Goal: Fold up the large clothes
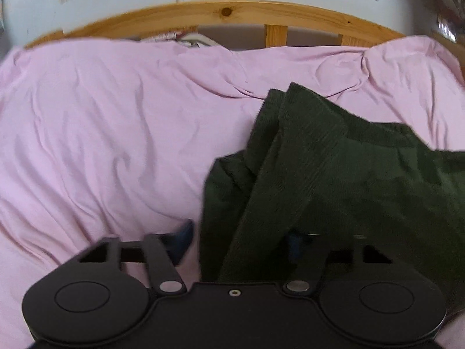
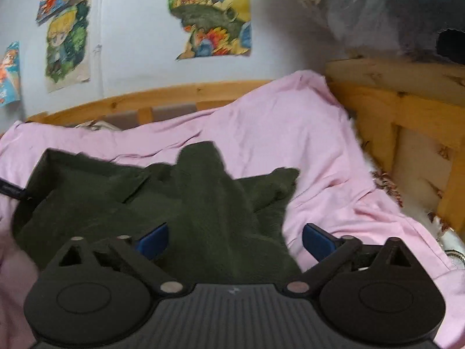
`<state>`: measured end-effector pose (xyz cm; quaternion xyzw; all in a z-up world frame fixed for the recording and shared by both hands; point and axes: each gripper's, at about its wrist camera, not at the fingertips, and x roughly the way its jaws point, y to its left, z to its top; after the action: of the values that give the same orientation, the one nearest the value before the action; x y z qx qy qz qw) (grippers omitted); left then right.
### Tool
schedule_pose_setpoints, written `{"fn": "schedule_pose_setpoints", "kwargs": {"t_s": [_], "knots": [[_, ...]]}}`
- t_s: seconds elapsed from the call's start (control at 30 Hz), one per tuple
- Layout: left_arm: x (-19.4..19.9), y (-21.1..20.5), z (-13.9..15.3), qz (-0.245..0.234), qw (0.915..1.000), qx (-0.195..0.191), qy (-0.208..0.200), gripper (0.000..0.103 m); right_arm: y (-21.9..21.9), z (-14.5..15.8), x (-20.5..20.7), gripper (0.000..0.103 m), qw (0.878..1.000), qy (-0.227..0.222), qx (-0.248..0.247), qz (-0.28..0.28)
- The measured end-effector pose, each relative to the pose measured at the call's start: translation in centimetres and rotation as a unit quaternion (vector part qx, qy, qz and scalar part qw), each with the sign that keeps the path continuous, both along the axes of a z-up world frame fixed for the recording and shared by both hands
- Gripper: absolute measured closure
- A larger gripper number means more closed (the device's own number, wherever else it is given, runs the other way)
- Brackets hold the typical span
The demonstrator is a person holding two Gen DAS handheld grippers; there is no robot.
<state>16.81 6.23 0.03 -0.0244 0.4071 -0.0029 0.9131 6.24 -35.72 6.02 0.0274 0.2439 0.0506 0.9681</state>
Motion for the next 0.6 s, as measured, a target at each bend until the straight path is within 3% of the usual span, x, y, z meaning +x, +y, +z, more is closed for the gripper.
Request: {"fn": "schedule_pose_setpoints", "kwargs": {"t_s": [0.07, 0.13, 0.17, 0.2, 0.27, 0.37, 0.43, 0.6], "knots": [[0.0, 0.2, -0.1, 0.007, 0.9995, -0.030, 0.001, 0.067, -1.3, -0.3, 0.6, 0.021, 0.998, -0.004, 0.063, -0.012], [-0.1, 0.2, 0.0, 0.015, 0.9987, -0.048, 0.003, 0.085, -2.8, -0.6, 1.3, 0.050, 0.993, -0.009, 0.119, -0.020], [-0.2, 0.1, 0.2, 0.018, 0.9985, -0.052, 0.001, 0.091, -3.4, -0.7, 1.5, 0.082, 0.990, -0.015, 0.133, -0.031], [-0.2, 0.0, 0.4, 0.021, 0.9983, -0.055, -0.002, 0.099, -3.9, -0.8, 1.7, 0.096, 0.989, -0.023, 0.141, -0.044], [-0.6, 0.2, 1.1, 0.037, 0.9971, -0.065, -0.017, 0.101, -4.9, -0.8, 2.0, 0.098, 0.984, -0.040, 0.161, -0.058], [-1.9, 1.9, 2.6, 0.072, 0.9892, -0.121, -0.043, 0.101, -6.0, -1.0, 2.0, 0.099, 0.979, -0.053, 0.178, -0.085], [-2.1, 2.9, 2.6, 0.089, 0.9843, -0.149, -0.032, 0.101, -6.3, -1.5, 2.7, 0.099, 0.980, -0.042, 0.167, -0.099], [0.7, 2.6, -0.5, 0.094, 0.9877, -0.120, 0.036, 0.096, -6.4, -4.1, 4.4, 0.098, 0.980, 0.017, 0.146, -0.133]]}}
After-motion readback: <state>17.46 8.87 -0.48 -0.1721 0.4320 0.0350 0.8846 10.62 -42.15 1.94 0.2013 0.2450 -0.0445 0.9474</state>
